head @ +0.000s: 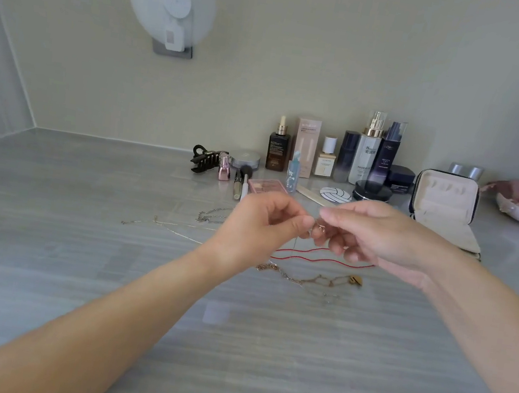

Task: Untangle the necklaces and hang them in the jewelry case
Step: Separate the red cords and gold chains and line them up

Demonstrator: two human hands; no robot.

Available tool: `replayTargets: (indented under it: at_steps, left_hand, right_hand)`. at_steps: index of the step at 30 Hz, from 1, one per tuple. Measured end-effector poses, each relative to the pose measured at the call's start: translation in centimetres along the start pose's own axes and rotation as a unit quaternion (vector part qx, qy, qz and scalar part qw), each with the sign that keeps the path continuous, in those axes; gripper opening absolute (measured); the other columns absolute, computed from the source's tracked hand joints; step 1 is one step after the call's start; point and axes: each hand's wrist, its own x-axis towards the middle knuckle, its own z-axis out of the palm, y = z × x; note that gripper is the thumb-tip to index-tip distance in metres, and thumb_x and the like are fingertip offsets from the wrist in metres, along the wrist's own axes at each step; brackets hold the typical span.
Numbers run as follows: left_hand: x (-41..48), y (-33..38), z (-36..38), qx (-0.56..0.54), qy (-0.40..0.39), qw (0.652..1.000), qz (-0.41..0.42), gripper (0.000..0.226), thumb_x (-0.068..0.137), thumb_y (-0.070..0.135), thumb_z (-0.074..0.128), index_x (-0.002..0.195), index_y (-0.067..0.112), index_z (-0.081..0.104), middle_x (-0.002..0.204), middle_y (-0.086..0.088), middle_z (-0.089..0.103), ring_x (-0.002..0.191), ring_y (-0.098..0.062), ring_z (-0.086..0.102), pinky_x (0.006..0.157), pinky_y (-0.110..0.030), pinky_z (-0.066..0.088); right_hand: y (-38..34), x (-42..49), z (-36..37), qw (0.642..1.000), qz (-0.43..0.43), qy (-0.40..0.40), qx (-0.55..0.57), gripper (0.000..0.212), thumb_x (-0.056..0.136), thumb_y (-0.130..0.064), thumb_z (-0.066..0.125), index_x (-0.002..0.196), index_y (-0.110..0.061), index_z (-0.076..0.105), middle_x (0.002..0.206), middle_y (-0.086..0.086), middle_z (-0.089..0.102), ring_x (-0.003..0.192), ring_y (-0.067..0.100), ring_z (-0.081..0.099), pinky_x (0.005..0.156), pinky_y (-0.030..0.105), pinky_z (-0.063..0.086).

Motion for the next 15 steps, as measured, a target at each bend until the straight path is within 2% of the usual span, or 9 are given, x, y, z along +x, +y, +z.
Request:
replayTargets:
  at_steps: [2,3,5,7,9,11,13,15]
  left_hand:
    - [0.1,0.1,-0.1,-0.007,0.010,1.000,-0.011,0.017,0.084,0.017,0.062,0.068,0.020,0.059,0.066,0.009,0.067,0.069,-0.002,0.065,0.061,-0.011,0.046]
    - [0.1,0.1,-0.1,-0.021,0.016,0.999,-0.023,0.016,0.085,0.020,0.061,0.068,0.020,0.059,0.061,0.011,0.066,0.064,0.001,0.062,0.061,-0.012,0.045]
    - [0.1,0.2,-0.2,-0.081,0.015,0.995,-0.056,0.022,0.089,0.032,0.052,0.074,0.018,0.060,0.070,0.008,0.068,0.074,-0.004,0.064,0.070,-0.021,0.047]
    - [0.1,0.3,-0.2,-0.154,-0.013,0.983,-0.096,0.035,0.092,0.043,0.038,0.078,0.017,0.059,0.089,0.002,0.070,0.094,-0.012,0.066,0.086,-0.028,0.047]
    - [0.1,0.5,-0.1,-0.199,-0.057,0.971,-0.122,0.042,0.092,0.046,0.030,0.072,0.018,0.054,0.096,0.001,0.071,0.102,-0.015,0.066,0.096,-0.032,0.042]
    - [-0.1,0.7,0.0,-0.228,-0.089,0.962,-0.120,0.035,0.088,0.043,0.038,0.069,0.017,0.052,0.089,0.001,0.072,0.091,-0.018,0.069,0.096,-0.035,0.042]
    - [-0.3,0.8,0.0,-0.257,-0.096,0.955,-0.111,0.024,0.081,0.035,0.049,0.070,0.014,0.053,0.073,0.000,0.070,0.072,-0.019,0.069,0.084,-0.032,0.050]
    - [-0.3,0.8,-0.2,-0.276,-0.085,0.951,-0.111,0.020,0.083,0.028,0.051,0.070,0.013,0.053,0.064,0.000,0.065,0.058,-0.016,0.063,0.071,-0.027,0.053]
  right_hand:
    - [-0.5,-0.2,0.0,0.995,-0.045,0.018,-0.083,0.028,0.070,-0.041,0.064,0.079,-0.015,0.070,0.059,-0.012,0.063,0.053,-0.001,0.050,0.047,0.012,0.036]
    - [-0.7,-0.2,0.0,0.992,-0.069,0.026,-0.100,0.022,0.068,-0.038,0.066,0.076,-0.017,0.069,0.054,-0.014,0.062,0.051,-0.003,0.050,0.047,0.008,0.037]
    - [-1.1,0.0,0.0,0.989,-0.101,0.045,-0.097,0.009,0.073,-0.025,0.070,0.069,-0.018,0.066,0.050,-0.013,0.060,0.047,-0.004,0.050,0.045,0.006,0.036]
    - [-1.5,0.1,0.1,0.987,-0.111,0.074,-0.086,0.010,0.075,-0.023,0.070,0.067,-0.020,0.066,0.048,-0.013,0.059,0.045,-0.002,0.048,0.043,0.010,0.035]
    - [-2.1,0.2,0.0,0.986,-0.112,0.102,-0.069,0.009,0.076,-0.024,0.070,0.069,-0.019,0.067,0.044,-0.012,0.057,0.043,-0.001,0.045,0.042,0.012,0.033]
    - [-2.6,0.3,-0.2,0.985,-0.110,0.126,-0.047,0.009,0.077,-0.024,0.070,0.072,-0.017,0.068,0.045,-0.010,0.055,0.041,0.000,0.043,0.041,0.013,0.032]
    - [-2.7,0.3,-0.4,0.984,-0.106,0.144,-0.010,0.009,0.077,-0.022,0.070,0.073,-0.015,0.068,0.050,-0.008,0.057,0.042,0.001,0.043,0.040,0.014,0.031]
    - [-2.6,0.2,-0.8,0.981,-0.103,0.157,0.049,0.007,0.077,-0.018,0.069,0.074,-0.013,0.067,0.053,-0.007,0.061,0.043,0.003,0.045,0.038,0.014,0.030]
